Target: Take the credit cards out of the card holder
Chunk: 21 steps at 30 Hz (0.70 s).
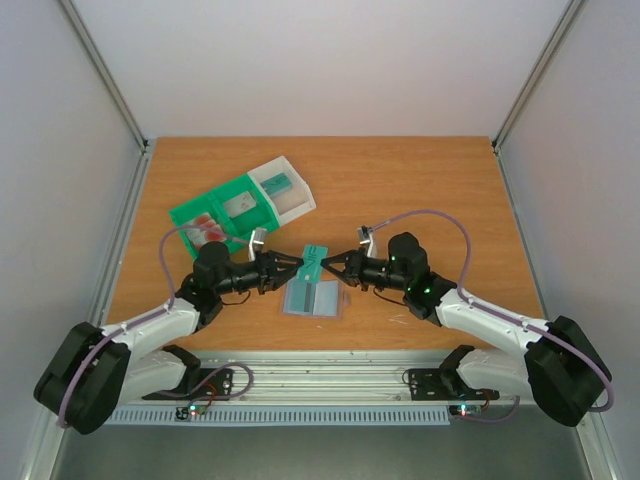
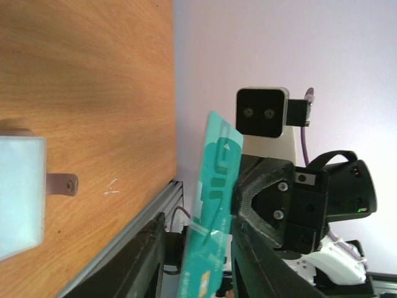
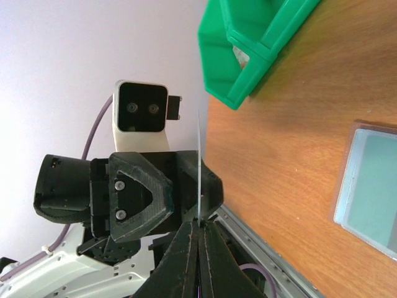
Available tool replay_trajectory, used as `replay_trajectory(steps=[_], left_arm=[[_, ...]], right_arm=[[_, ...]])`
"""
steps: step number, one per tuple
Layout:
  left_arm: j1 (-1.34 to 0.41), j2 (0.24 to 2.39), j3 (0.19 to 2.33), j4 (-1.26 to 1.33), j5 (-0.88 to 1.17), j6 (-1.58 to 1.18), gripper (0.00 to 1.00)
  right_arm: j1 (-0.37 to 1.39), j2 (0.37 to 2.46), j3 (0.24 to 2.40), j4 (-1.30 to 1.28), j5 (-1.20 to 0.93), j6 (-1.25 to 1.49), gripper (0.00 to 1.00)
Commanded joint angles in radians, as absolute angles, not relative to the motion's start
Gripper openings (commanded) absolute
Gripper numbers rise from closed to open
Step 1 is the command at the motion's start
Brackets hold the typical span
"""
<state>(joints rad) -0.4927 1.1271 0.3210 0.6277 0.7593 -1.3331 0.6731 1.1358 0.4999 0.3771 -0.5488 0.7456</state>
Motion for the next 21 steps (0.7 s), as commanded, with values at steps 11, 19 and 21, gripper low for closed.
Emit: replay_trajectory(steps=[11, 19, 21], left_arm=[[-0.497, 1.158, 0.315, 0.777, 0.802, -1.334, 0.00], [-0.497, 1.159, 0.341, 0.756, 0.885, -1.296, 0.00], [-0.497, 1.152, 0.355, 0.721, 0.914, -1.270, 0.00]], right_arm=[[0.673, 1.122, 0.485, 0.385, -0.575, 0.717, 0.05], [0.670, 0.968, 0.638, -0.111, -0.545, 0.402, 0.27], [0.669, 0.939, 0.708, -0.268, -0.521, 0.304, 0.31]])
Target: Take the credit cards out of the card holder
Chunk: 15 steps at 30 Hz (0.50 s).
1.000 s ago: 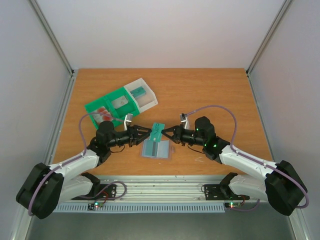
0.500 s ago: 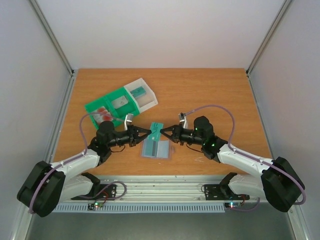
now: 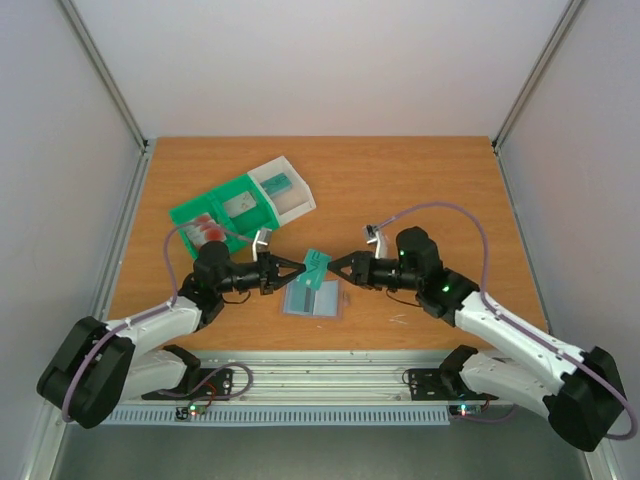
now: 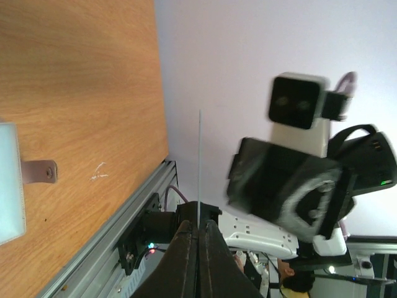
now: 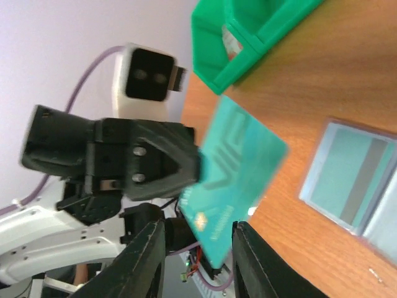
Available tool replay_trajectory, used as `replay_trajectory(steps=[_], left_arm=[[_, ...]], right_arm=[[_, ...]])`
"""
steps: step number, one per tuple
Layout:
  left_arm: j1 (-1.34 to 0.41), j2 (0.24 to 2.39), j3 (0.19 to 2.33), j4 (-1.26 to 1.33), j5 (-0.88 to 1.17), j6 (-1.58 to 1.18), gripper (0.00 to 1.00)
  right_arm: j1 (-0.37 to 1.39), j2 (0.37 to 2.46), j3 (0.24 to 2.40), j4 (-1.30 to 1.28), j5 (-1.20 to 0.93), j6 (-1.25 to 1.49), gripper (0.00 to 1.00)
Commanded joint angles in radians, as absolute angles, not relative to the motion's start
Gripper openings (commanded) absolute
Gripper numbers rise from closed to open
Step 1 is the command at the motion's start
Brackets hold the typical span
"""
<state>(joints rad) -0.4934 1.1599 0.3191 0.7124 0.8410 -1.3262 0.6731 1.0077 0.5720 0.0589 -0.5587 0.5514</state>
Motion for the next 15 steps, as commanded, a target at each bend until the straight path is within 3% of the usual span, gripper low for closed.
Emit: replay_trajectory(steps=[1, 7, 15], left_arm=[[-0.497, 1.146, 0.363, 0.692, 0.928, -1.257, 0.00], [-0.497, 1.059, 0.433, 0.356, 0.966, -1.078, 0.00], [-0.497, 0.946, 0.545, -0.037, 1.022, -0.824, 0.00]], right_arm=[[0.669, 0.933, 0.739, -0.333, -0.516, 0.254, 0.34], [0.667, 0.980, 0.927, -0.633, -0.549, 0.029, 0.41], [0.667, 1.044, 1.027, -0.706, -0.659, -0.105, 0.49]])
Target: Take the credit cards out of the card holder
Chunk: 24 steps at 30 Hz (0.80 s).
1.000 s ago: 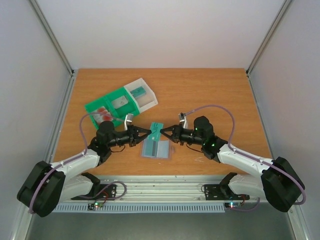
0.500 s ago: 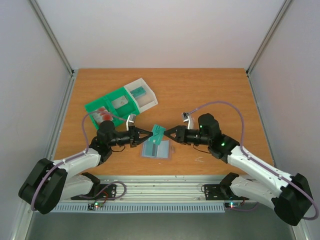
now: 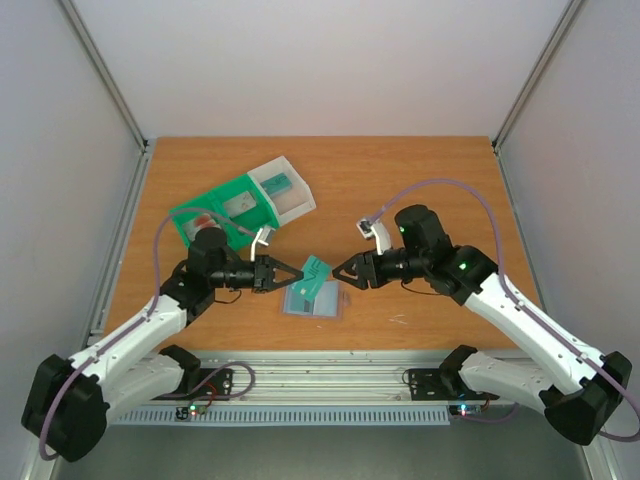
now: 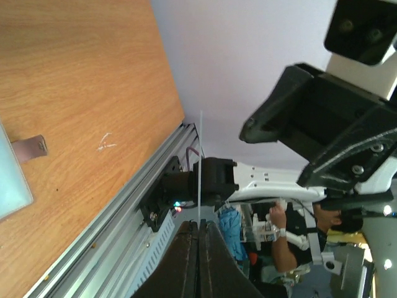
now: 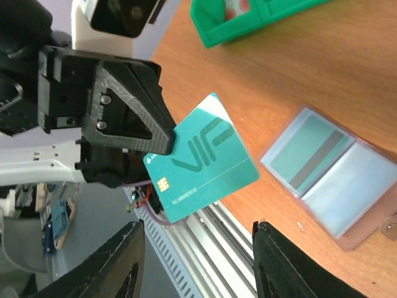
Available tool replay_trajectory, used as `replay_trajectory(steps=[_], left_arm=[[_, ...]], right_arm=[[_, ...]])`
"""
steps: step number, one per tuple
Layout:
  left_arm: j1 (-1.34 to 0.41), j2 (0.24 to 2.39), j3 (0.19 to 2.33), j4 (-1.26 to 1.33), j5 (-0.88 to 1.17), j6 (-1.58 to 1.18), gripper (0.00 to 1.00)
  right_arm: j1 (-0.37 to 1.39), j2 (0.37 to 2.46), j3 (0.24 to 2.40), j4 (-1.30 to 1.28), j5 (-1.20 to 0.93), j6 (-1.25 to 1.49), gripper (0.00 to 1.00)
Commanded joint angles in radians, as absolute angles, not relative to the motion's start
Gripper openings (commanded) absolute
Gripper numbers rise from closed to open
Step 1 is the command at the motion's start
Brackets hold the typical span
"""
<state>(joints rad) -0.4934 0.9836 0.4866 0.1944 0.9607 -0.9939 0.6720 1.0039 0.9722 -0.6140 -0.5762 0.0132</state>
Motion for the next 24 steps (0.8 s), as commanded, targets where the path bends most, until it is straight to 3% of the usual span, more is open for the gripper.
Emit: replay_trajectory(steps=[1, 6, 17, 20, 24], left_arm=[[-0.497, 0.943, 0.551, -0.063, 1.038, -0.810, 0.00], [-0.497, 0.920, 0.529, 0.059, 1.108, -0.849, 0.00], [-0.497, 0.901, 0.529, 0.040, 1.138, -0.831, 0.00], [-0.497, 0.906, 0.533, 0.045, 1.137, -0.828, 0.00], [-0.497, 0.911, 0.541, 0.051, 1.144, -0.826, 0.00]], right_arm=[[0.667, 1.054, 1.032, -0.701, -0.677, -0.108, 0.50], [0.666, 1.096, 1.046, -0.665, -0.698, -0.101, 0.53], [0.667, 1.182, 1.071, -0.593, -0.816, -0.062, 0.57], [0.669, 1.212, 1.069, -0.579, -0.850, -0.046, 0.53], [0.669, 1.225, 1.052, -0.552, -0.876, -0.025, 0.40]])
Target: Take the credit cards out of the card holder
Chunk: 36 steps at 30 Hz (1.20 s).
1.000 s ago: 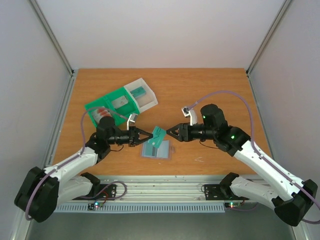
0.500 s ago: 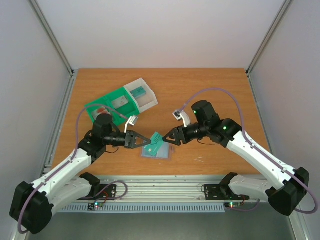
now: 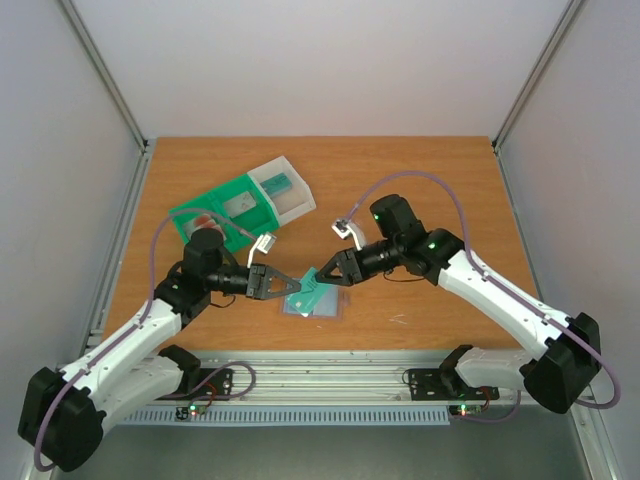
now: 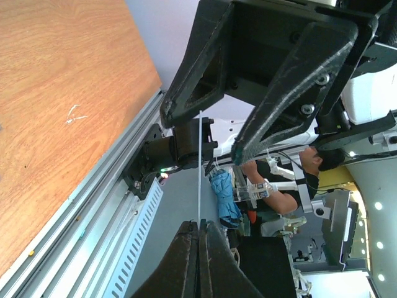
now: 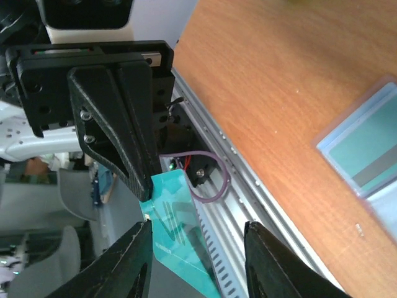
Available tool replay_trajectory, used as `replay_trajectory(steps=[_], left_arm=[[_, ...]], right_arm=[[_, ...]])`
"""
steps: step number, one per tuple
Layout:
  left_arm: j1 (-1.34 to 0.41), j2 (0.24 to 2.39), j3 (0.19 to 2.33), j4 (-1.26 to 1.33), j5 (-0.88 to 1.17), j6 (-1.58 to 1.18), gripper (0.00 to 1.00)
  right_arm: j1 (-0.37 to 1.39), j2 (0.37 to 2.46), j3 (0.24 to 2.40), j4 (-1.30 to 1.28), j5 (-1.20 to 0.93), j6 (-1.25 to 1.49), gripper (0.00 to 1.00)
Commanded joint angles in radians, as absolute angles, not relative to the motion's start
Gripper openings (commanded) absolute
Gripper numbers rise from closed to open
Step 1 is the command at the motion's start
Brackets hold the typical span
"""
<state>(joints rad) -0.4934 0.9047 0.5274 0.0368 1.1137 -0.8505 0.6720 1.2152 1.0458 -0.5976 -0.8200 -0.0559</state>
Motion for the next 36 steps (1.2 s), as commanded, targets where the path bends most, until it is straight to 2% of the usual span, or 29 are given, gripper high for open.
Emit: replay_trajectory(steps=[1, 9, 10, 13, 17, 22, 26, 31, 36], left_arm=[[-0.497, 0.910, 0.543, 0.052, 1.144, -0.825, 0.00], [-0.497, 0.925, 0.547, 0.051, 1.141, -0.819, 0.00], [-0.496, 0.922, 0.550, 0.050, 1.134, -0.819, 0.01], [-0.497, 0.908, 0.560, 0.039, 1.105, -0.821, 0.00], [-0.497, 0.877, 0.587, -0.022, 1.033, -0.815, 0.10], [-0.497, 0.826, 0.616, -0.098, 0.891, -0.832, 0.46], [-0.497, 0.784, 0.578, -0.027, 0.783, -0.916, 0.62], [-0.497, 0.719, 0.486, 0.131, 0.675, -1.075, 0.72], [-0.497, 0.681, 0.422, 0.221, 0.628, -1.181, 0.73]], right_arm=[[0.669, 1.223, 1.049, -0.544, -0.876, -0.023, 0.37], [0.669, 1.223, 1.032, -0.502, -0.913, -0.002, 0.03], [0.669, 1.220, 1.028, -0.493, -0.916, -0.002, 0.01], [0.669, 1.212, 1.018, -0.474, -0.915, 0.041, 0.01], [0.669, 1.187, 1.004, -0.441, -0.894, 0.086, 0.01], [0.667, 1.149, 0.960, -0.314, -0.857, 0.227, 0.01], [0.667, 1.119, 0.898, -0.171, -0.815, 0.357, 0.01], [0.665, 1.102, 0.854, -0.041, -0.734, 0.485, 0.01], [0.666, 1.089, 0.813, 0.110, -0.644, 0.601, 0.01]])
